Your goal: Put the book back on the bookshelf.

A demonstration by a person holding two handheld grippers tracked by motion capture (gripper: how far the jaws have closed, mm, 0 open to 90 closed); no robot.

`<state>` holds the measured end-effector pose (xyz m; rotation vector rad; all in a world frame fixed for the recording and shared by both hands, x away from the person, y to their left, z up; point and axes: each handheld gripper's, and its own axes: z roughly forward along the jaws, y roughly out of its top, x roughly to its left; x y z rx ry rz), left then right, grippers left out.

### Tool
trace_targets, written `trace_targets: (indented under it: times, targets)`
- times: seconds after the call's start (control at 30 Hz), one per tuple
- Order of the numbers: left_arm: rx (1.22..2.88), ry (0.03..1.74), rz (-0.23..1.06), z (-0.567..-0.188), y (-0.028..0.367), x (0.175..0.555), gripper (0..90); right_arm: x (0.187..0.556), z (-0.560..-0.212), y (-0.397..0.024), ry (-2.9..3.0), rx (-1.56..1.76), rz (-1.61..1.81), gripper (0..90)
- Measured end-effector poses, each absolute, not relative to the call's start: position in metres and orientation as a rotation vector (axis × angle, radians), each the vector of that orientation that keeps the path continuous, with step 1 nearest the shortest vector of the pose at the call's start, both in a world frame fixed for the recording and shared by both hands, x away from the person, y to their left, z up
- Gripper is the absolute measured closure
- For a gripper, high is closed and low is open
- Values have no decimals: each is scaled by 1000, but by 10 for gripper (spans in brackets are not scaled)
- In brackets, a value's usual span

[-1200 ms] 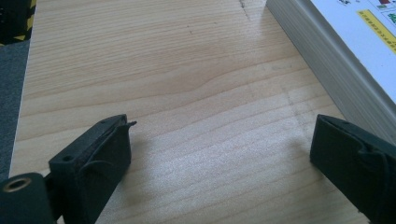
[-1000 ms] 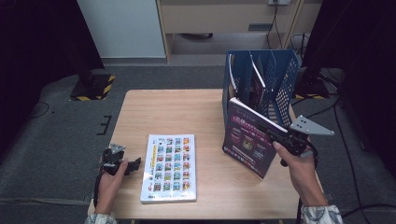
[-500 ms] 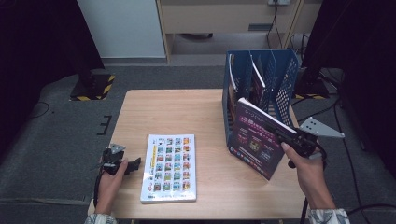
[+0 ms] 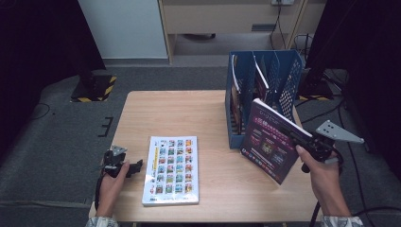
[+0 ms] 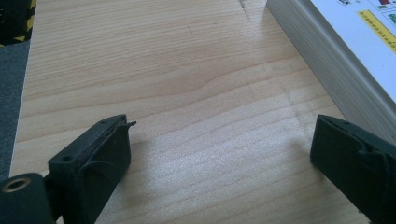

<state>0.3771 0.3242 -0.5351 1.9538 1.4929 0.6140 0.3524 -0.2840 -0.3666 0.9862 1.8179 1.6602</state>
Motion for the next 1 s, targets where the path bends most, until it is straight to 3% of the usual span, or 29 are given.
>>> trace_targets:
  times: [1.0]
  targets:
    - [1952,1487,618,-536,324,377,38,339,-293,-313,1723,1030,1629,827]
